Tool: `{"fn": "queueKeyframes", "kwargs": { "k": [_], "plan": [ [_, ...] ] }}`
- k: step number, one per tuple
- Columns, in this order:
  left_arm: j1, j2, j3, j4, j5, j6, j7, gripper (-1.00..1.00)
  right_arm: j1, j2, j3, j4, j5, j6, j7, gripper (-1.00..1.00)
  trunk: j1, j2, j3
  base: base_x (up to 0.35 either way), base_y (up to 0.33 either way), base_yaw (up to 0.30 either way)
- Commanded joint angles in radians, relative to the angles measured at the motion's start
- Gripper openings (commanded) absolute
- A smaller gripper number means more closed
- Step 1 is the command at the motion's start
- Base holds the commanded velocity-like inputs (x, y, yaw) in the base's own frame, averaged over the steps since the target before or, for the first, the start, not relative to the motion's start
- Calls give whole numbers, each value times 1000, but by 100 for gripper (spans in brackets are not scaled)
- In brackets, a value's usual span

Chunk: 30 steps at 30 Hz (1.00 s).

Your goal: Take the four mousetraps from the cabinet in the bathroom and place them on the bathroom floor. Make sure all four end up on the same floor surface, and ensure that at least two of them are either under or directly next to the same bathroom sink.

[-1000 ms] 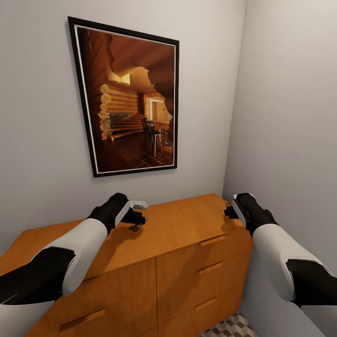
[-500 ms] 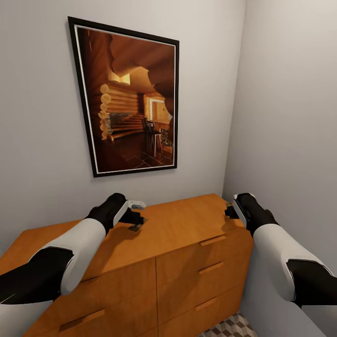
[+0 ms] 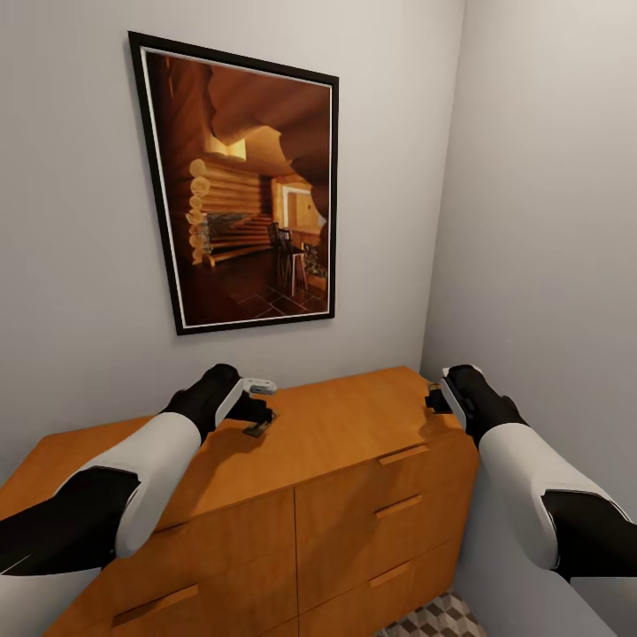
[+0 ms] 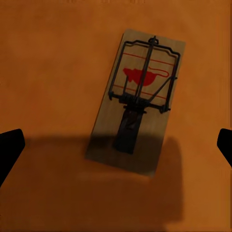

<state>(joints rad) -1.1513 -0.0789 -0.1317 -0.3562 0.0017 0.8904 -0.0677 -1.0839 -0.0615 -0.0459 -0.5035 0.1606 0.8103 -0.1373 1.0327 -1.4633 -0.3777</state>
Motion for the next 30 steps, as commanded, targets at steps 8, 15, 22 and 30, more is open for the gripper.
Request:
{"fn": "queueKeyframes", "kwargs": {
  "k": [8,15,22,30],
  "plan": [
    [-1,0,-86,-7,-15,-15,-7,100,-1,1,-5,0,7,3,5,-100,0,-1,-1,0,0,0],
    [0,-1,-229,-3,-13,-34,-22,100,-1,0,-5,0,8,3,5,-100,0,-1,-1,0,0,0],
    [-1,1,-275,1,-15,-40,-99,100,-1,0,-5,0,8,3,5,-100,0,-1,-1,0,0,0],
    [-1,3,-285,2,-18,-42,-131,100,-1,0,-5,0,8,3,5,-100,0,-1,-1,0,0,0]
  ]
}}
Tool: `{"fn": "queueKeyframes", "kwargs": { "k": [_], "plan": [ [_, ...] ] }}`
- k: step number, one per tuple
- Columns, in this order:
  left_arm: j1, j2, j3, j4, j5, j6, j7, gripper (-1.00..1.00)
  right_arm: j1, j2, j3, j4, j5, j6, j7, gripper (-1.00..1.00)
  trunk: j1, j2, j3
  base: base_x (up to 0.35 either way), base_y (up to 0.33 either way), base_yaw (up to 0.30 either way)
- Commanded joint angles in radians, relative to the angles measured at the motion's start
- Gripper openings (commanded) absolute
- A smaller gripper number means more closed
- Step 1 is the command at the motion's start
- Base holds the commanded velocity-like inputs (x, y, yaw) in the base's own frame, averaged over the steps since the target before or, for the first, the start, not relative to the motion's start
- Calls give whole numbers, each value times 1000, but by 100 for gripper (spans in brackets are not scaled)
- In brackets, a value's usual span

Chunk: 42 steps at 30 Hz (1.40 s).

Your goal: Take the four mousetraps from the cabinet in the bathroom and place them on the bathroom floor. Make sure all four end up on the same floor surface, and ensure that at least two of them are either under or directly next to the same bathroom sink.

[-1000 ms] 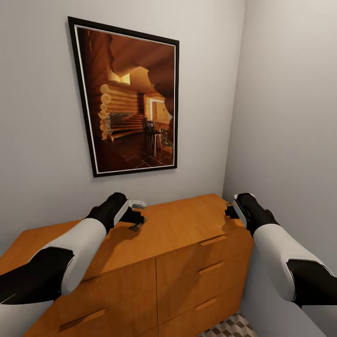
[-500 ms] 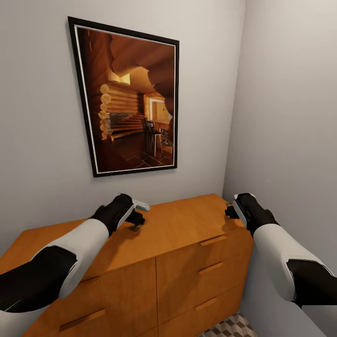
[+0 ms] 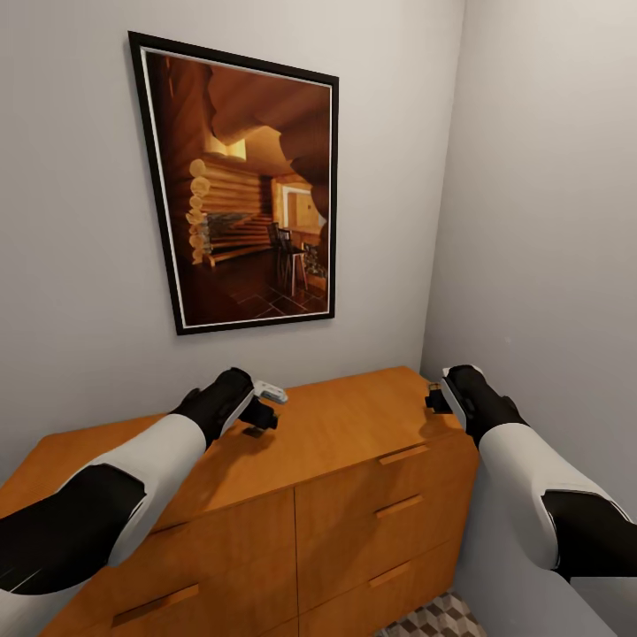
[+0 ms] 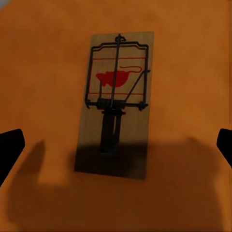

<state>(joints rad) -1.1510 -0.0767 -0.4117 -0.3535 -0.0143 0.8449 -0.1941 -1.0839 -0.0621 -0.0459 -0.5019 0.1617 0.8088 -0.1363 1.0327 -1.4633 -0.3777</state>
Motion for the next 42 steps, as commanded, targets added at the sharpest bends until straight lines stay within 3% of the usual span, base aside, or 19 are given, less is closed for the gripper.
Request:
{"fn": "queueKeyframes", "kwargs": {
  "k": [1,42],
  "plan": [
    [-1,0,-6,-1,-2,3,-5,100,-1,1,-5,-1,7,4,4,-100,0,-1,-1,0,0,0],
    [-1,3,3,6,12,1,1,100,-1,-1,-5,-1,7,4,4,-100,0,-1,-1,0,0,0]
  ]
}}
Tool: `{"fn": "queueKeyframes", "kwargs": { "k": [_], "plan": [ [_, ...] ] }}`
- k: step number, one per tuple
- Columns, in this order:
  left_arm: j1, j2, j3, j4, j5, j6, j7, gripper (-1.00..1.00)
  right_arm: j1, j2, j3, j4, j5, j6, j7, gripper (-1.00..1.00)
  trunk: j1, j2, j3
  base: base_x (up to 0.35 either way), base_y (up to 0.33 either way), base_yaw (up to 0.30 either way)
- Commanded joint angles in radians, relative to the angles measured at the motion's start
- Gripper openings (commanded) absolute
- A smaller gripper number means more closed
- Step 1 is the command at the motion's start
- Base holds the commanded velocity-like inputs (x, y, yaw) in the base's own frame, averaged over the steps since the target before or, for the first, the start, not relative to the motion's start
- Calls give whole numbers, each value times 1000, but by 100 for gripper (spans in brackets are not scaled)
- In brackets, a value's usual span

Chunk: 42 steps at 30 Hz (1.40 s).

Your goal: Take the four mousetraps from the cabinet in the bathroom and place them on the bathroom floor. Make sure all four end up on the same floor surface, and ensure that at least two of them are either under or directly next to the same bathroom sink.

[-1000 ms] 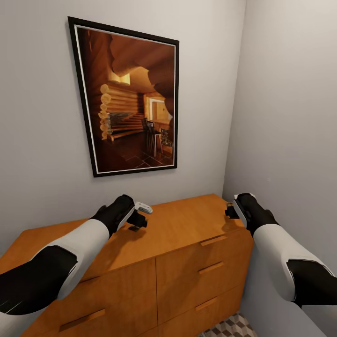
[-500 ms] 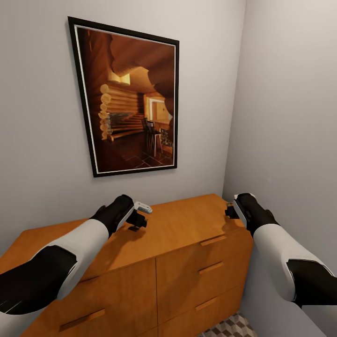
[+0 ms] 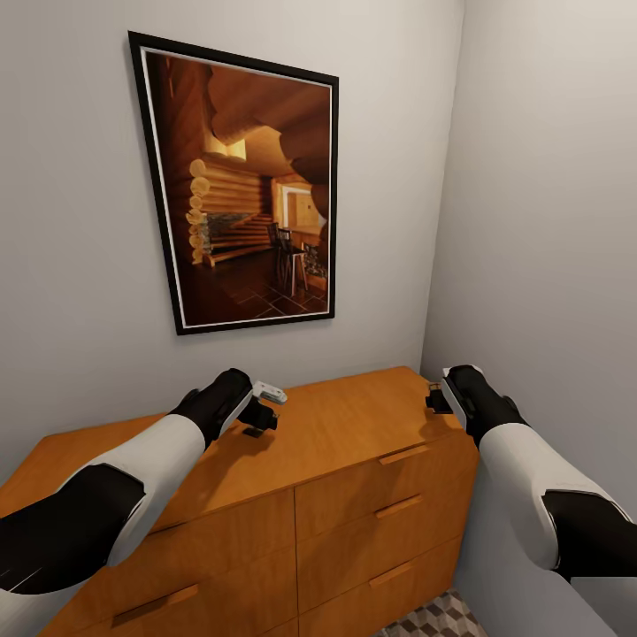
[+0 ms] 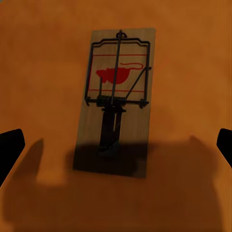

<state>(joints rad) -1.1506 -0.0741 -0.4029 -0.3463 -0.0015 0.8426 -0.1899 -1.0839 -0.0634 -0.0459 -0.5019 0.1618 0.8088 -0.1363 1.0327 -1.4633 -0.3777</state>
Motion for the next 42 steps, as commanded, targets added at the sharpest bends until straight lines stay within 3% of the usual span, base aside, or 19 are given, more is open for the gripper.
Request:
{"fn": "queueKeyframes", "kwargs": {
  "k": [1,17,42],
  "plan": [
    [-1,1,-6,-1,0,3,-4,100,-1,1,-5,-1,7,4,4,-100,0,-1,-1,0,0,0],
    [-1,-1,-5,-3,33,4,-3,100,-1,1,-5,-1,7,4,4,-100,0,-1,-1,0,0,0],
    [-1,-2,-5,-8,37,4,-3,100,-1,0,-5,-1,7,5,4,-100,0,-1,-1,0,0,0]
  ]
}}
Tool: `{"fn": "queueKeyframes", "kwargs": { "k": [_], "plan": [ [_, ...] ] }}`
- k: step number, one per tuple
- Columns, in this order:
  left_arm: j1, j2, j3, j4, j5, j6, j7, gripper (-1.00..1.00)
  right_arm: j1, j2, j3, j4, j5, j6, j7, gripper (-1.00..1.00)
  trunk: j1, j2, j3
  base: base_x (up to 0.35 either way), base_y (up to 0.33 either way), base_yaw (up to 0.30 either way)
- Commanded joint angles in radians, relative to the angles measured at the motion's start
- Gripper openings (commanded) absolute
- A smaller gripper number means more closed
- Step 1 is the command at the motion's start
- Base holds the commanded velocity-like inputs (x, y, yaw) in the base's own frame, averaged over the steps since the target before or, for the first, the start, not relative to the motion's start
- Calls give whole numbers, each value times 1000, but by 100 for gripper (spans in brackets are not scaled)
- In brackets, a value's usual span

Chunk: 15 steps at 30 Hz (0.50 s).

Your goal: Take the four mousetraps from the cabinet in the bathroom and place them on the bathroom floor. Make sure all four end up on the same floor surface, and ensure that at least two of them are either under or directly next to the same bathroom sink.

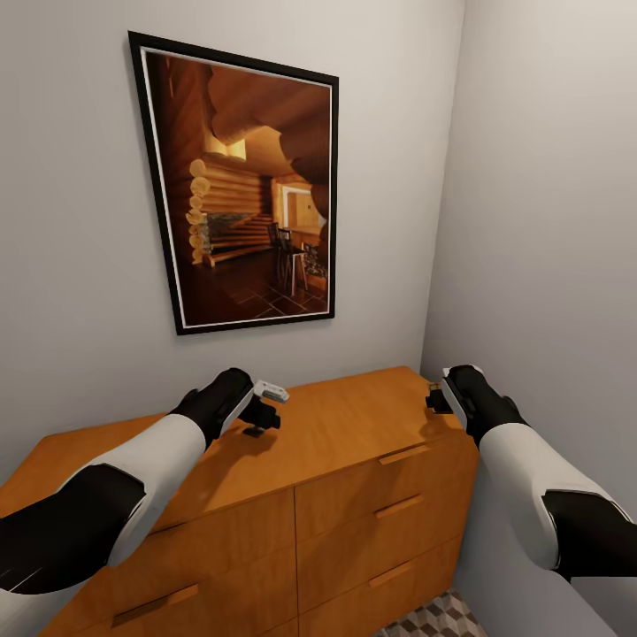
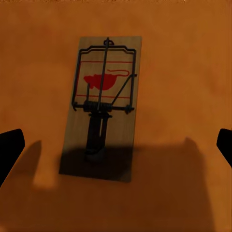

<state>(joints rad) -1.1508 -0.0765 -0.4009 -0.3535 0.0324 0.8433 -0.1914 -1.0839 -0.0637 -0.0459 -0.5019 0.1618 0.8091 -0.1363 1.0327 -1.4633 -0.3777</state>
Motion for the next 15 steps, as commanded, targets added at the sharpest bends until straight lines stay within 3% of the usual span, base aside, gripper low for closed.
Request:
{"fn": "queueKeyframes", "kwargs": {
  "k": [1,15],
  "plan": [
    [-1,1,-7,-2,3,3,-2,100,-1,1,-5,-1,7,4,4,-100,0,-1,-1,0,0,0],
    [-1,0,-6,-6,4,3,-2,100,-1,1,-5,-1,7,5,4,-100,0,-1,-1,0,0,0]
  ]
}}
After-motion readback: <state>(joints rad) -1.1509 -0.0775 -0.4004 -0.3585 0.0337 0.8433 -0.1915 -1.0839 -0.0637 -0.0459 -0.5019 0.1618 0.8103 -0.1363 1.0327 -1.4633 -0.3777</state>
